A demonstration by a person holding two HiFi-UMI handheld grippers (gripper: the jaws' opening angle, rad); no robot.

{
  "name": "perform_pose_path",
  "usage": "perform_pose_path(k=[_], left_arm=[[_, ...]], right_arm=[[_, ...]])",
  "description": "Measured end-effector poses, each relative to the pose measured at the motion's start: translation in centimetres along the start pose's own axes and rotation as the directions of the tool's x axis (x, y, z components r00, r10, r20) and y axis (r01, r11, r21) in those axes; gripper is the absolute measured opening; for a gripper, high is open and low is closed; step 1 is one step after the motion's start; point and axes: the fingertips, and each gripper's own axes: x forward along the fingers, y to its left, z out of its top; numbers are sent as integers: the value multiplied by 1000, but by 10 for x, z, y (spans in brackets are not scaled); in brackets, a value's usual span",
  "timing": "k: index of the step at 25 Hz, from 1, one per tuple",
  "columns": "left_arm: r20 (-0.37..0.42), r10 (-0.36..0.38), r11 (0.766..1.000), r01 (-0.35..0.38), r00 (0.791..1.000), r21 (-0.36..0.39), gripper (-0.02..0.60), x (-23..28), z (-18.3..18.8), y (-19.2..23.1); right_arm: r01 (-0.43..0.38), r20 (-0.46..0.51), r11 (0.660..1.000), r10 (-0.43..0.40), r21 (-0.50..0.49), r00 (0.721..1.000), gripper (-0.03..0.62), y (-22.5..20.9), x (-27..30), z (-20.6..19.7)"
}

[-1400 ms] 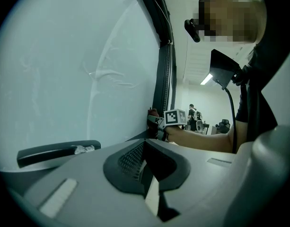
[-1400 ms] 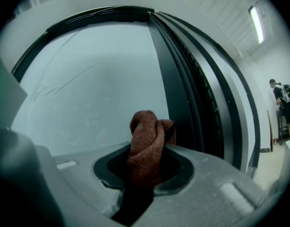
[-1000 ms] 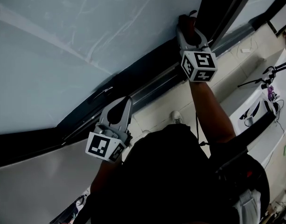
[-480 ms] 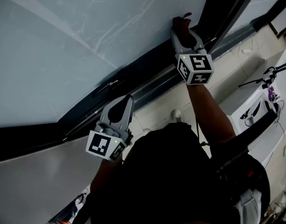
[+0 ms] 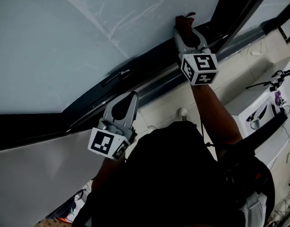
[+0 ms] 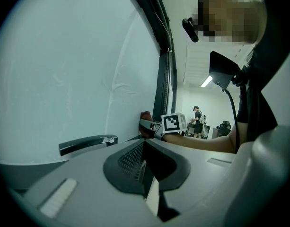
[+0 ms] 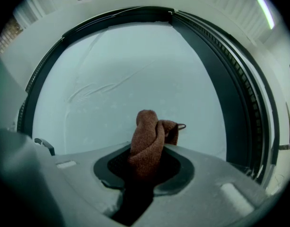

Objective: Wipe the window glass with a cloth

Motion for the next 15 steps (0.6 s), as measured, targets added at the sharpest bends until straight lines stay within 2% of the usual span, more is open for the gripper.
perform_pose_path(k=[15], left_arm=[[26, 39, 999, -39, 999, -12, 17, -40, -4, 5]], right_arm=[[-109, -12, 994, 109, -8, 994, 84, 76, -3, -6]])
